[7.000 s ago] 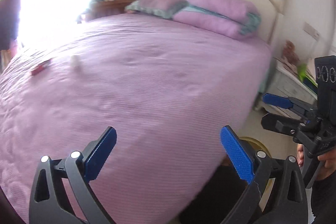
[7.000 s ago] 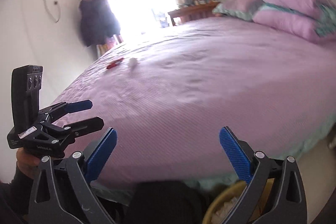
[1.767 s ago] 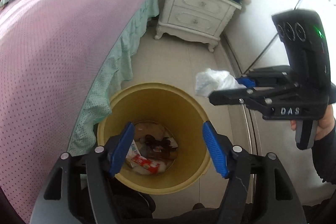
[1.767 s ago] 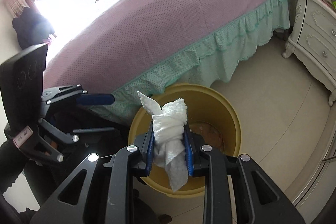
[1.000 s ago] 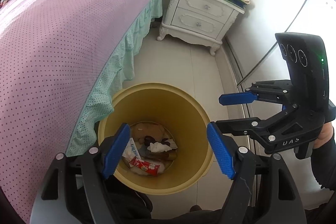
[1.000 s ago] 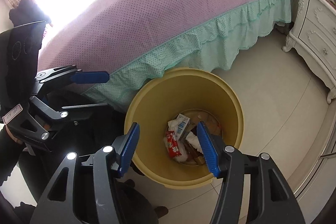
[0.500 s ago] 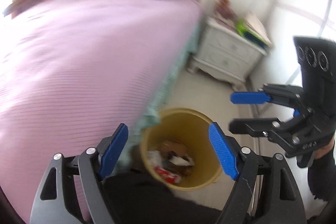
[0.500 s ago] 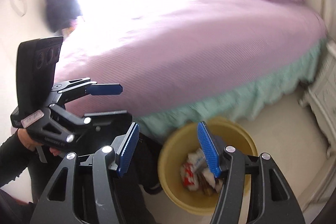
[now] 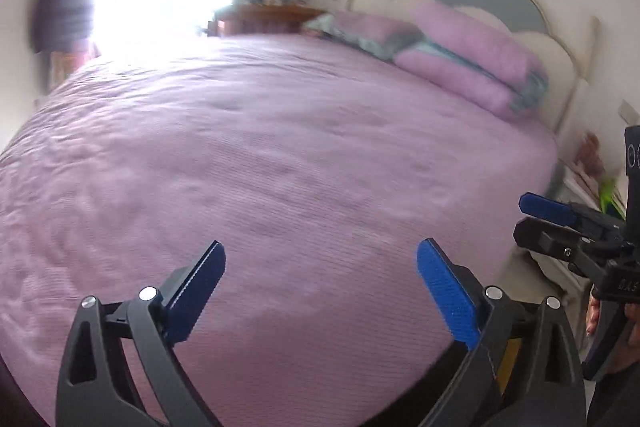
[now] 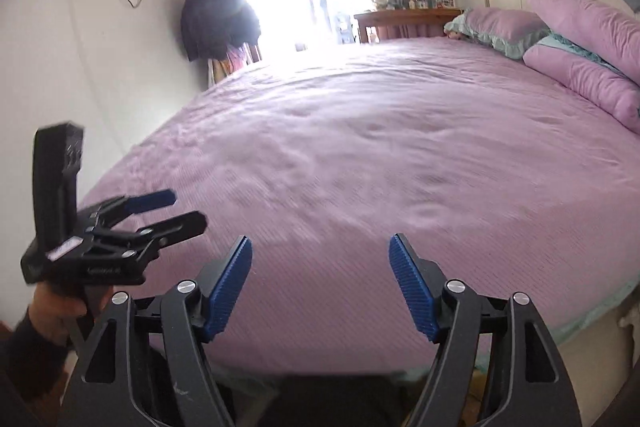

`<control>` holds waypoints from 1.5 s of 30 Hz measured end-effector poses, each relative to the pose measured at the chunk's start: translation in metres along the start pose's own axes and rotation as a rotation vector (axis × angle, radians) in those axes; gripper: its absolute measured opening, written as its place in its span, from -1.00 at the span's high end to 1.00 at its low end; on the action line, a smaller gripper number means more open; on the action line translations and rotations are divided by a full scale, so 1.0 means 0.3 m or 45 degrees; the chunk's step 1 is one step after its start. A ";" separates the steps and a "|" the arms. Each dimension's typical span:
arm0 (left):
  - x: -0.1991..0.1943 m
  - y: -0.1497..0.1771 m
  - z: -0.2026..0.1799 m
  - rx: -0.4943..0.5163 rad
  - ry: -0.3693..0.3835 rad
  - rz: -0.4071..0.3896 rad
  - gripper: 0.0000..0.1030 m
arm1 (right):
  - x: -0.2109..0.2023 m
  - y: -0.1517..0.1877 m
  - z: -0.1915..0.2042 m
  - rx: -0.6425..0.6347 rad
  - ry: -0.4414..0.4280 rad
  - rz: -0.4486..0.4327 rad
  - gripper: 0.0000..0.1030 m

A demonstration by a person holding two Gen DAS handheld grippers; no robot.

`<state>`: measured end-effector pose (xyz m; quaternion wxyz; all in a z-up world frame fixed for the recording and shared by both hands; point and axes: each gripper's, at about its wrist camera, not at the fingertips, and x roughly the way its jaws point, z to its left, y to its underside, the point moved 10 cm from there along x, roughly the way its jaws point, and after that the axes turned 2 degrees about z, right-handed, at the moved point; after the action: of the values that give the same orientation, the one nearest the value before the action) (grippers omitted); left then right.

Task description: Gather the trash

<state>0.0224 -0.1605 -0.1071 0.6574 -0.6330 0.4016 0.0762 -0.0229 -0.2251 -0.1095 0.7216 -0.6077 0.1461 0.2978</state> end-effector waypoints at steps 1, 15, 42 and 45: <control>-0.014 -0.008 0.033 -0.019 -0.041 -0.017 -0.89 | 0.021 -0.027 0.021 -0.001 0.001 -0.012 -0.41; -0.189 -0.065 0.376 -0.210 -0.398 -0.197 -0.92 | 0.215 -0.154 0.190 -0.073 0.022 -0.096 -0.83; -0.205 -0.134 0.487 -0.207 -0.593 -0.254 -0.92 | 0.386 -0.220 0.353 -0.113 -0.098 -0.047 -0.83; -0.201 -0.137 0.500 -0.217 -0.589 -0.248 -0.92 | 0.397 -0.215 0.349 -0.103 -0.098 -0.042 -0.83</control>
<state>0.0719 -0.0096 -0.0564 0.6804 -0.6875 0.1699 0.1887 0.0934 -0.0995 -0.1039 0.7063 -0.6268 0.0962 0.3146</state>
